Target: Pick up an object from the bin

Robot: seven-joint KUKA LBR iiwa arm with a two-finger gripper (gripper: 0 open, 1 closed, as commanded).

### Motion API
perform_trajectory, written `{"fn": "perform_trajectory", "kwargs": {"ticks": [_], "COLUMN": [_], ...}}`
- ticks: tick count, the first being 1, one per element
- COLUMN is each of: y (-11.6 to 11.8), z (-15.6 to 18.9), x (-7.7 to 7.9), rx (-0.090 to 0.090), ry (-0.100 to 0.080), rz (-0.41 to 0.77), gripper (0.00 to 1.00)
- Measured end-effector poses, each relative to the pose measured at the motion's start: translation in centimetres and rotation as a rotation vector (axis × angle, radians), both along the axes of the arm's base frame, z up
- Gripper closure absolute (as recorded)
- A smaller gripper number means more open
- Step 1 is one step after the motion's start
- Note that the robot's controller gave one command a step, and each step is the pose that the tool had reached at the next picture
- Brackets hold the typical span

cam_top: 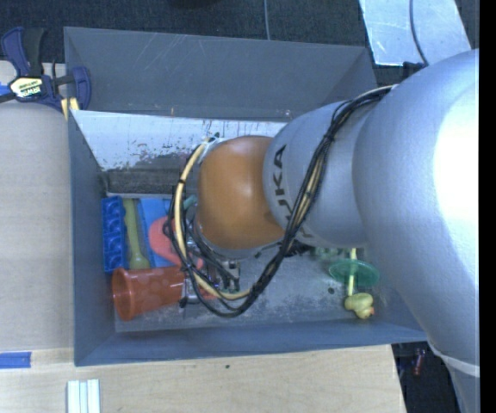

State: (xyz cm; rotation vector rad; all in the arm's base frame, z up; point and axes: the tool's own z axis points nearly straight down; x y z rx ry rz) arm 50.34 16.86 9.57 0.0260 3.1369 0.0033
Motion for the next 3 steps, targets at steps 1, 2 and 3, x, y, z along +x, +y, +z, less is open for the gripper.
{"fn": "perform_trajectory", "kwargs": {"ticks": [1,2,3], "y": [0.1,0.1,0.1], "z": [-2.5,-2.4,0.7], "x": [-0.2,-0.2,-0.4], "rx": [-0.002,-0.002,-0.003], "ry": [0.003,0.003,0.007], "rz": [0.259,0.258,0.256], "gripper": [1.00,1.00,1.00]}}
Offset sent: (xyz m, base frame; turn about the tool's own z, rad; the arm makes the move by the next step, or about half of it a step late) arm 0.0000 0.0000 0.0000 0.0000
